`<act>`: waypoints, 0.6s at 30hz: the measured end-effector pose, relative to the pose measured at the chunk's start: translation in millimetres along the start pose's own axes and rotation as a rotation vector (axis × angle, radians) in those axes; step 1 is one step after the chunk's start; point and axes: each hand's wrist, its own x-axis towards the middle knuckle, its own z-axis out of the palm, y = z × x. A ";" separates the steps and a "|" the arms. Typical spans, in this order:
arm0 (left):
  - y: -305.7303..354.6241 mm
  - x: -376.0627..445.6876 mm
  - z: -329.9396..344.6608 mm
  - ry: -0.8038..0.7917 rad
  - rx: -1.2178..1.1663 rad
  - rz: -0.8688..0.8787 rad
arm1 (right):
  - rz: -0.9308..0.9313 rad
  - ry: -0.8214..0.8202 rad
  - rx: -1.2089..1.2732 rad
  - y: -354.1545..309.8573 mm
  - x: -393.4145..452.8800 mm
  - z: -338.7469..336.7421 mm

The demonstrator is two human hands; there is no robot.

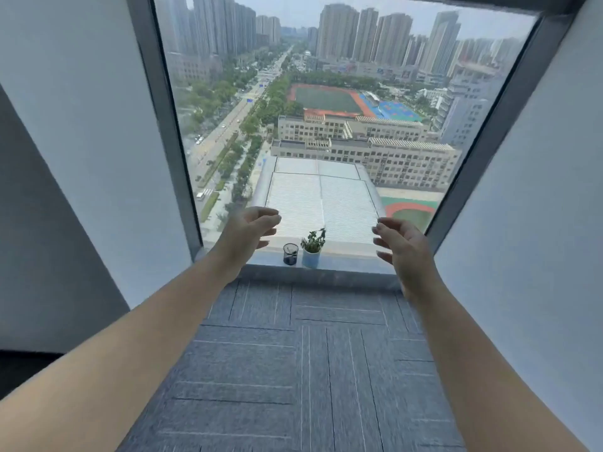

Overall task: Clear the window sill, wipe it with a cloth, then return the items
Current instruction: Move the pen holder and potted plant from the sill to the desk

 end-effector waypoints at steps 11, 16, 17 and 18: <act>-84.7 190.8 21.6 0.160 0.067 -0.174 | 0.186 -0.021 -0.015 95.9 190.4 32.6; -131.2 306.9 17.4 0.211 0.066 -0.252 | 0.254 -0.002 -0.048 135.8 302.2 66.5; -141.1 332.0 15.9 0.204 0.076 -0.264 | 0.270 0.007 -0.050 144.2 326.3 73.3; -150.7 357.6 14.4 0.201 0.092 -0.275 | 0.282 0.014 -0.053 152.8 350.6 80.0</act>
